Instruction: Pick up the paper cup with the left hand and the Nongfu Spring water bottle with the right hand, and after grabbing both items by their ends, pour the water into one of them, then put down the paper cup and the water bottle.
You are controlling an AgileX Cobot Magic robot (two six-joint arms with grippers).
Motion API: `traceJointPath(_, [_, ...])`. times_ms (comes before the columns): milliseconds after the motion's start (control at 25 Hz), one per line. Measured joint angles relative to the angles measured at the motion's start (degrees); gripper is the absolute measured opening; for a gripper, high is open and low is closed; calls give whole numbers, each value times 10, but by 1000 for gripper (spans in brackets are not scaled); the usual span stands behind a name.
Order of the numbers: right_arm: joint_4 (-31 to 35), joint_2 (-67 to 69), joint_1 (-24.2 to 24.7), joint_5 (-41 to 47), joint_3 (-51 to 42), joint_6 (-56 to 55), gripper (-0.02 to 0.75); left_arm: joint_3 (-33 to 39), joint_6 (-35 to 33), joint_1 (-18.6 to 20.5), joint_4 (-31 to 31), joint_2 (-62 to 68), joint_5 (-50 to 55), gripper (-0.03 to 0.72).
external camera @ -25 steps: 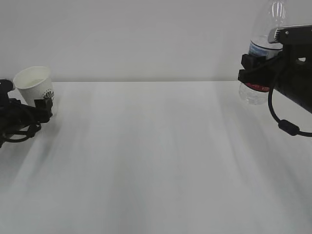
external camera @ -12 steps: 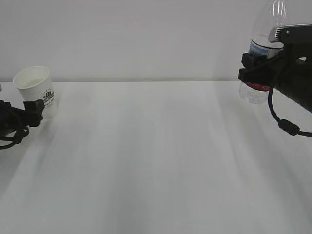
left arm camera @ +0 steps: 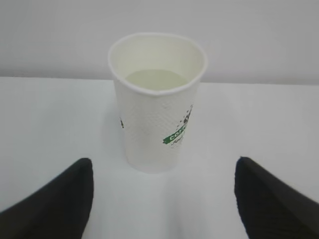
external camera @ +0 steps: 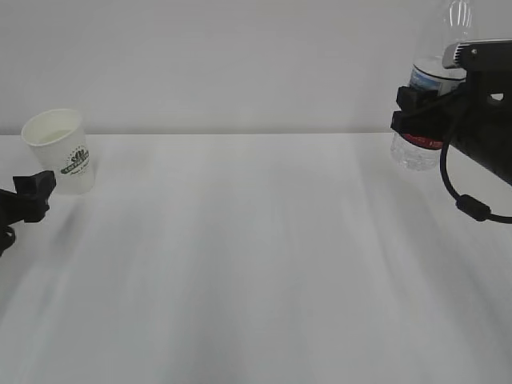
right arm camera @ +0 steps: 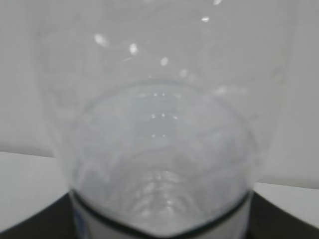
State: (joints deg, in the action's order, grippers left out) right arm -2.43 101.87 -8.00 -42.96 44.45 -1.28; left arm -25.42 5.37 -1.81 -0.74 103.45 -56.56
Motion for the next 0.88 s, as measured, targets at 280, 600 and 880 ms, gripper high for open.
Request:
traceJointPath(280, [-8,0,0,0,0,-6,377,59,0,0,14,-98,-13,637])
traceJointPath(600, [-25,0,0,0,0,-7,377,90,0,0,28,-214,44,625])
traceJointPath(880, [-28,0,0,8,0,-8,377,93,0,0,28,-315,136,615])
